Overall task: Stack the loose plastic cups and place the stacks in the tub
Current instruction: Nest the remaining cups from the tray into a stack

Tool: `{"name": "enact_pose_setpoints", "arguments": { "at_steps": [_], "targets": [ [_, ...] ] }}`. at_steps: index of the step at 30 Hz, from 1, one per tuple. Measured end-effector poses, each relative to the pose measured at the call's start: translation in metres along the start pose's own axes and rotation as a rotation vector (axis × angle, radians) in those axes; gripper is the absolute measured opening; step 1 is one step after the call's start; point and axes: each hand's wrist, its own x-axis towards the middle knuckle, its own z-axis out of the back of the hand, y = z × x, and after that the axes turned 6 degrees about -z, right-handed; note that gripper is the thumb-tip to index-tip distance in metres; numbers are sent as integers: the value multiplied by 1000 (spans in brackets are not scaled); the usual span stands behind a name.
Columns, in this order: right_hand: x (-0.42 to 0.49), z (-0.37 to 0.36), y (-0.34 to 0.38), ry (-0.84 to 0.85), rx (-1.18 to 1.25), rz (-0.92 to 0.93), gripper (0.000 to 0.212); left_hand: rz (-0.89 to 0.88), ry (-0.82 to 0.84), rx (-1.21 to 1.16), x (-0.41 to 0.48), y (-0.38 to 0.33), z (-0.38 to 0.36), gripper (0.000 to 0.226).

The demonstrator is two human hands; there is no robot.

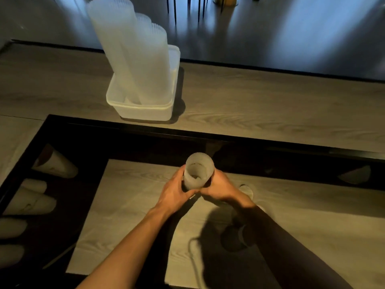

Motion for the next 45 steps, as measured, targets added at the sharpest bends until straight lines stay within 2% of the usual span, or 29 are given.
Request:
{"name": "enact_pose_setpoints", "arguments": {
  "at_steps": [6,11,19,24,29,36,45],
  "targets": [
    [3,-8,-20,15,-31,-103,80,65,58,-10,2,14,-18,84],
    [0,-19,-31,28,-22,-108,94,116,96,18,-2,20,-29,82],
    [-27,19,-24,-2,-19,-19,85,18,6,25,-11,-10,-34,80],
    [-53,58,-33,-36,54,-52,80,-64,34,25,-8,-46,-57,88],
    [-65,76,-58,-90,82,-89,71,-116,84,36,-3,-69,-83,85],
    [-59,79,-85,-99,-9,-103,86,23,85,98,-2,-61,-108,76],
    [-42,54,-100,21,-146,-108,82,57,129,116,-13,-46,-115,78]
  ]
}}
